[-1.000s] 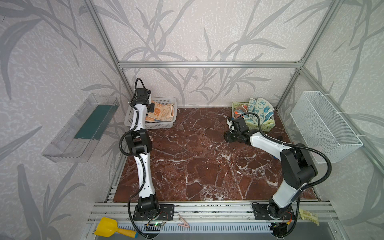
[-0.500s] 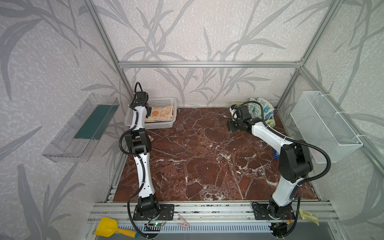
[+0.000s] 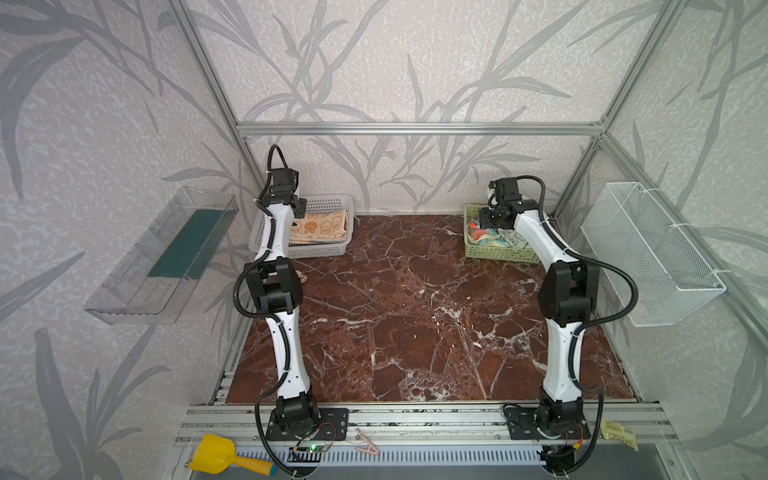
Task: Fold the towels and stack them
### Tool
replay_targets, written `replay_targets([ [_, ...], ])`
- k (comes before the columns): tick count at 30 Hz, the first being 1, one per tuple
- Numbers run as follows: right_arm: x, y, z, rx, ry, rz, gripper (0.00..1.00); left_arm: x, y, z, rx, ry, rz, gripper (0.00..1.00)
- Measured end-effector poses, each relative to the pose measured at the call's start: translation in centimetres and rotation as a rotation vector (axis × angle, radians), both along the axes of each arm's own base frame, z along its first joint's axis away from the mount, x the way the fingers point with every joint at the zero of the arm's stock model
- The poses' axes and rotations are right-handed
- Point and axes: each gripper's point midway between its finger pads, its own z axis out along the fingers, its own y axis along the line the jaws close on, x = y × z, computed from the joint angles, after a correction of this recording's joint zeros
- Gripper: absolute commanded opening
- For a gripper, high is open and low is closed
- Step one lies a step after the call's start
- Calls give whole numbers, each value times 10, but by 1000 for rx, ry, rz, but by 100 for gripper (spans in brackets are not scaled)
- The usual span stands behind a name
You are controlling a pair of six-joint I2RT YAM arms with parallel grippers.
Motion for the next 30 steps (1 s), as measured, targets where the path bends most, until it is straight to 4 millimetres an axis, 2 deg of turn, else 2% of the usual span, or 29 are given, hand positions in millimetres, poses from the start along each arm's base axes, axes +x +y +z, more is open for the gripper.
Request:
replay_targets([
  [3,11,-3,-24,-7,72,-11,58,11,-54,8,-46,-35,-101,47],
  [5,10,-3,-38,-9,124,-18,59,15,-96,5,-72,-34,-176,47],
  [9,-8,-5,-53,-2,224,-54,61,13,-174,2,-129,-26,-308,47],
  [13,-28,-8,-65,4,284,-88,63,6,-232,-4,-176,-12,-406,47],
  [17,-41,-9,-73,12,316,-114,64,-8,-267,-30,-208,51,-454,47],
  [22,-44,-5,-67,45,314,-116,62,-26,-291,-60,-252,130,-470,47],
  [23,-44,-3,-66,53,312,-112,57,-30,-294,-62,-261,140,-473,47],
  [26,-44,-1,-62,68,308,-102,30,-41,-303,-60,-283,150,-479,47],
  [27,-44,0,-62,71,308,-98,21,-43,-305,-55,-288,144,-480,47],
  [30,-44,1,-60,74,303,-91,6,-48,-310,-36,-301,113,-491,47],
])
